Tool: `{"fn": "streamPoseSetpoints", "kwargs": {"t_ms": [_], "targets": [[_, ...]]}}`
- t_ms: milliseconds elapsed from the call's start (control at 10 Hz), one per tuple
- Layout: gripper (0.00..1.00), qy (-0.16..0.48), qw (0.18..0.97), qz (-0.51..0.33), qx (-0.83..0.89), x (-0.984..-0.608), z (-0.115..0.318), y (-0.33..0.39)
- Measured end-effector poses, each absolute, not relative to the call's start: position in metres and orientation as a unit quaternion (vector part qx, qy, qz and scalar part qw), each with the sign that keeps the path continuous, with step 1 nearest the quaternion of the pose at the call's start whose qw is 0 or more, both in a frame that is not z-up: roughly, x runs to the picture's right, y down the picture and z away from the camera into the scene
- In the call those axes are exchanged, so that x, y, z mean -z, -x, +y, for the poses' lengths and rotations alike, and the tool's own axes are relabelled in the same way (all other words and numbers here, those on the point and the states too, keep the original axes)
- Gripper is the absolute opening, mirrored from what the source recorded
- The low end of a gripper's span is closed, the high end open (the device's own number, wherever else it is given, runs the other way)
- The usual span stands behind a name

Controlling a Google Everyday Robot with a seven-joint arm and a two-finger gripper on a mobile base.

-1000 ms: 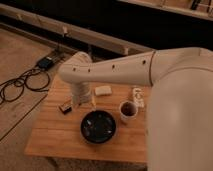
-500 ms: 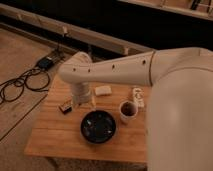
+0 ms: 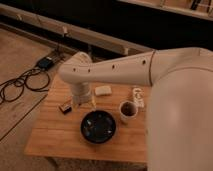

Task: Place the eraser on the white sponge

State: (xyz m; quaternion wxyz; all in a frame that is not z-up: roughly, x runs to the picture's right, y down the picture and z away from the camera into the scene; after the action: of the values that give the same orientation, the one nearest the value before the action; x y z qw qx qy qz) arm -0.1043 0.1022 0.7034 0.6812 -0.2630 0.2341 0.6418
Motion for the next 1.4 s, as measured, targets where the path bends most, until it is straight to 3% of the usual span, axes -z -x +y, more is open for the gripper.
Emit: {"fn": "streamPoseSetpoints", "kwargs": {"t_ms": [800,1400], "targets": [[0.65,0.258,0.678,0.237,-0.646,-0.709,0.098,0.104],[0.65,0.219,0.639,0.263,-0.689,-0.778,0.068,0.144]]}}
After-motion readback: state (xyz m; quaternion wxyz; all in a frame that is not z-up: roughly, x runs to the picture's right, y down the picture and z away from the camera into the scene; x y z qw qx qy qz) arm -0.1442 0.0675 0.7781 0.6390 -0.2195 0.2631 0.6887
